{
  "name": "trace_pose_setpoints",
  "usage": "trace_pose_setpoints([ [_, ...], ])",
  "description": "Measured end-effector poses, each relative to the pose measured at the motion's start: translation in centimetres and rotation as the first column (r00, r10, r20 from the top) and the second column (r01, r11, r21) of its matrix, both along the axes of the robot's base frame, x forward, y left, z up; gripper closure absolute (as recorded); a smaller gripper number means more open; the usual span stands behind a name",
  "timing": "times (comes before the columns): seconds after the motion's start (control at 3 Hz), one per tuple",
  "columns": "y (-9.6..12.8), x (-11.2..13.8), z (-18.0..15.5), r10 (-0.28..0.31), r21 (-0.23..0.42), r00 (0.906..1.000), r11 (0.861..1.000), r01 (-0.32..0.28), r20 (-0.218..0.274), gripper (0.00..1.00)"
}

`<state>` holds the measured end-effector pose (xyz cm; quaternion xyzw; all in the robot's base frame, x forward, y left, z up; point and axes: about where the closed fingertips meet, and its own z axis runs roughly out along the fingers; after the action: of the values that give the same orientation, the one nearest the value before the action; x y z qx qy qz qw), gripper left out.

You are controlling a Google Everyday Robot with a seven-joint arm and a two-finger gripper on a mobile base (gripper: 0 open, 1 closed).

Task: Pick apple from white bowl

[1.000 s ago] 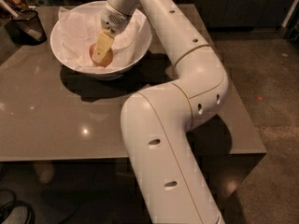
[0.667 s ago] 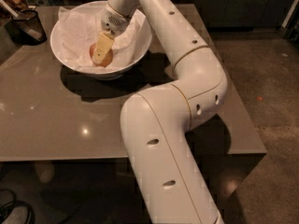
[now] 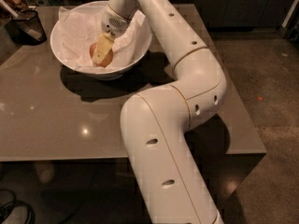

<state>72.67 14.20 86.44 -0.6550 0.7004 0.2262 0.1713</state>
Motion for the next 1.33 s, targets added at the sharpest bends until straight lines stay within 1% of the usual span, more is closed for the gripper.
trace_pose_setpoints([
  [0.33, 0.0, 0.0, 0.0, 0.0, 0.0, 1.0, 1.0, 0.0, 0.0, 0.97],
  [0.67, 0.7, 0.8, 0.3, -0.016, 0.024, 0.9995, 1.0, 0.016, 0.025, 1.0],
  [1.0, 0.7, 0.6, 3.4, -0.024, 0.041, 0.9958, 0.999, 0.02, 0.088, 1.0],
  [1.33, 0.6, -0.6, 6.9, -0.011, 0.032, 0.9887, 0.999, 0.006, 0.149, 1.0],
])
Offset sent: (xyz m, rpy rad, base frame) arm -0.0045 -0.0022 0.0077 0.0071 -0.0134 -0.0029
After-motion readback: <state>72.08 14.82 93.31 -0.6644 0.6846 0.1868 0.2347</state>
